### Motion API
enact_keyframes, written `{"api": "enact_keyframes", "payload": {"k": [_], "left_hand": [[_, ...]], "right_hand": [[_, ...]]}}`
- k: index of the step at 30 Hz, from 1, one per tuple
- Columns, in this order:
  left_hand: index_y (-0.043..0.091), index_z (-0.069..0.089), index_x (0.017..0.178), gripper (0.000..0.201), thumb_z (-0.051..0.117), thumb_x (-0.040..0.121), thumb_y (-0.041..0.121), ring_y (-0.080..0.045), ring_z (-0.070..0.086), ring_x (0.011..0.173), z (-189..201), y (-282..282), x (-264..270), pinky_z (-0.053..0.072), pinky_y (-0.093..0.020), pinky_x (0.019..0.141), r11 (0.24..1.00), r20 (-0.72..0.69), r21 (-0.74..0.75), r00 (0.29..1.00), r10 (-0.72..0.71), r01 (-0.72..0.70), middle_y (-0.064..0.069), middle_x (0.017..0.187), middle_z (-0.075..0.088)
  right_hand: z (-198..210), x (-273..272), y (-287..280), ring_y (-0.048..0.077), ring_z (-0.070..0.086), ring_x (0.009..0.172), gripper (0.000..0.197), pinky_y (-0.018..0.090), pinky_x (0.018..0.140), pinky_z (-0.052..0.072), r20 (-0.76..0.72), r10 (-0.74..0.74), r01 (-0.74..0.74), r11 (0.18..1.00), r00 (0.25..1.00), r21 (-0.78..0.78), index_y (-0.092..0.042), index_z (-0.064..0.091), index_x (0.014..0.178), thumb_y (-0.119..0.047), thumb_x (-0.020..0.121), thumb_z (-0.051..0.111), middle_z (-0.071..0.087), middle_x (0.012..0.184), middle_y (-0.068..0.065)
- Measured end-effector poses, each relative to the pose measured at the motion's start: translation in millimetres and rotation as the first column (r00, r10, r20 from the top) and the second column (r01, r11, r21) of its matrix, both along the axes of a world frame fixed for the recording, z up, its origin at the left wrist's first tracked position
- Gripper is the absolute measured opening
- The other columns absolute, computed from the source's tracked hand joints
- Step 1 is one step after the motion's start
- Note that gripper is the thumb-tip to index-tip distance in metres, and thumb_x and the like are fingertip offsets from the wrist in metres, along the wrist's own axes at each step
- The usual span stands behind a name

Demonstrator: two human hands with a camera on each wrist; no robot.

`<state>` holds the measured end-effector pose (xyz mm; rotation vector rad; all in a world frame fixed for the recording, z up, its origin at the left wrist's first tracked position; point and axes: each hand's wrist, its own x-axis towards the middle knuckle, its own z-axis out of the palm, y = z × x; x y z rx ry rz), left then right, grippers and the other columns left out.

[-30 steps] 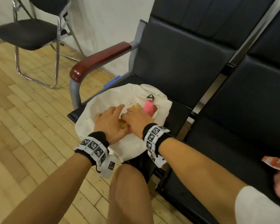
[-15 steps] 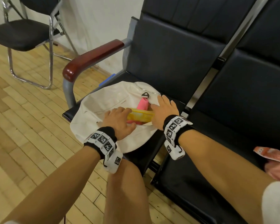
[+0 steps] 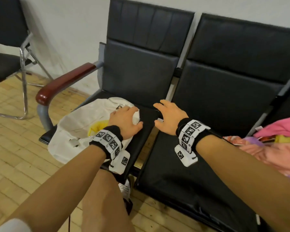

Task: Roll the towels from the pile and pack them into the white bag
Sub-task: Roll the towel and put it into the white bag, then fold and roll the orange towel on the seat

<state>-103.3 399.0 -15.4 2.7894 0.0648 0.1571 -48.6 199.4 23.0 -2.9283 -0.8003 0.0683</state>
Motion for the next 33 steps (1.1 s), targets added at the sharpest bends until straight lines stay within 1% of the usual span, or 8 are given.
{"api": "enact_keyframes", "payload": {"k": [6, 14, 17, 20, 24, 27, 31, 33], "left_hand": [[0.027, 0.048, 0.134, 0.058, 0.058, 0.084, 0.055, -0.026, 0.052, 0.121, 15.8, -81.8, 12.9, 0.043, -0.047, 0.101, 0.988, 0.051, -0.024, 0.987, -0.150, 0.151, -0.002, 0.132, 0.053], [0.029, 0.036, 0.146, 0.069, 0.057, 0.087, 0.057, -0.025, 0.044, 0.131, 20.8, -191.7, 28.8, 0.039, -0.046, 0.108, 0.945, 0.039, 0.023, 0.945, -0.326, 0.325, -0.001, 0.145, 0.044], [0.030, 0.034, 0.147, 0.071, 0.058, 0.086, 0.056, -0.026, 0.042, 0.133, 15.4, -225.1, 30.8, 0.037, -0.048, 0.109, 0.927, 0.014, 0.022, 0.927, -0.375, 0.375, -0.002, 0.147, 0.041], [0.031, 0.033, 0.147, 0.071, 0.059, 0.086, 0.055, -0.026, 0.040, 0.134, 10.9, -265.1, 32.6, 0.037, -0.049, 0.109, 0.903, 0.003, 0.018, 0.903, -0.430, 0.430, -0.002, 0.147, 0.039], [0.030, 0.031, 0.149, 0.071, 0.060, 0.088, 0.051, -0.026, 0.038, 0.135, 7.1, -300.5, 39.9, 0.036, -0.047, 0.109, 0.891, 0.004, 0.005, 0.891, -0.454, 0.454, -0.002, 0.149, 0.037], [0.029, 0.032, 0.149, 0.069, 0.061, 0.089, 0.047, -0.025, 0.038, 0.135, 1.5, -318.4, 47.5, 0.035, -0.046, 0.108, 0.891, 0.016, -0.028, 0.891, -0.454, 0.454, -0.002, 0.149, 0.037], [0.028, 0.032, 0.150, 0.069, 0.062, 0.089, 0.044, -0.026, 0.038, 0.135, -10.9, -335.6, 57.2, 0.039, -0.046, 0.107, 0.897, -0.014, -0.073, 0.898, -0.439, 0.437, -0.004, 0.149, 0.037], [0.028, 0.032, 0.149, 0.068, 0.063, 0.090, 0.043, -0.027, 0.038, 0.135, -18.3, -342.7, 61.6, 0.040, -0.045, 0.106, 0.898, -0.037, -0.114, 0.902, -0.431, 0.425, -0.004, 0.150, 0.036]], "right_hand": [[18.1, -22.6, -82.4, 0.026, 0.031, 0.141, 0.072, 0.045, 0.102, 0.045, 0.007, -0.087, 0.087, 0.996, 0.996, 0.030, -0.028, 0.027, 0.151, -0.045, 0.089, 0.059, 0.019, 0.160, 0.001], [6.5, -50.9, -192.0, 0.025, 0.040, 0.136, 0.073, 0.045, 0.097, 0.049, -0.029, -0.287, 0.287, 0.958, 0.958, 0.022, -0.029, 0.024, 0.152, -0.046, 0.090, 0.058, 0.016, 0.161, -0.001], [-4.7, -59.9, -227.4, 0.027, 0.046, 0.132, 0.074, 0.051, 0.101, 0.045, -0.034, -0.336, 0.336, 0.942, 0.941, 0.012, -0.028, 0.024, 0.152, -0.047, 0.088, 0.055, 0.021, 0.159, 0.001], [-13.9, -68.4, -270.1, 0.029, 0.047, 0.130, 0.072, 0.048, 0.102, 0.044, -0.041, -0.409, 0.409, 0.912, 0.911, -0.021, -0.026, 0.028, 0.151, -0.045, 0.087, 0.055, 0.029, 0.155, 0.002], [-29.4, -75.0, -315.9, 0.028, 0.045, 0.131, 0.064, 0.041, 0.105, 0.041, -0.088, -0.464, 0.468, 0.883, 0.881, 0.027, -0.022, 0.038, 0.146, -0.036, 0.086, 0.058, 0.041, 0.146, 0.002], [-45.2, -72.1, -347.1, 0.031, 0.045, 0.129, 0.059, 0.043, 0.106, 0.039, -0.094, -0.520, 0.516, 0.854, 0.849, -0.065, -0.018, 0.040, 0.141, -0.038, 0.087, 0.056, 0.044, 0.141, 0.006], [-70.2, -65.2, -379.4, 0.032, 0.052, 0.116, 0.058, 0.044, 0.090, 0.048, -0.149, -0.603, 0.595, 0.798, 0.784, -0.096, -0.017, 0.036, 0.137, -0.035, 0.086, 0.058, 0.049, 0.128, 0.008], [-83.0, -60.2, -392.7, 0.032, 0.053, 0.111, 0.057, 0.043, 0.085, 0.049, -0.127, -0.614, 0.600, 0.789, 0.779, -0.133, -0.018, 0.036, 0.136, -0.031, 0.086, 0.058, 0.050, 0.122, 0.008]]}}
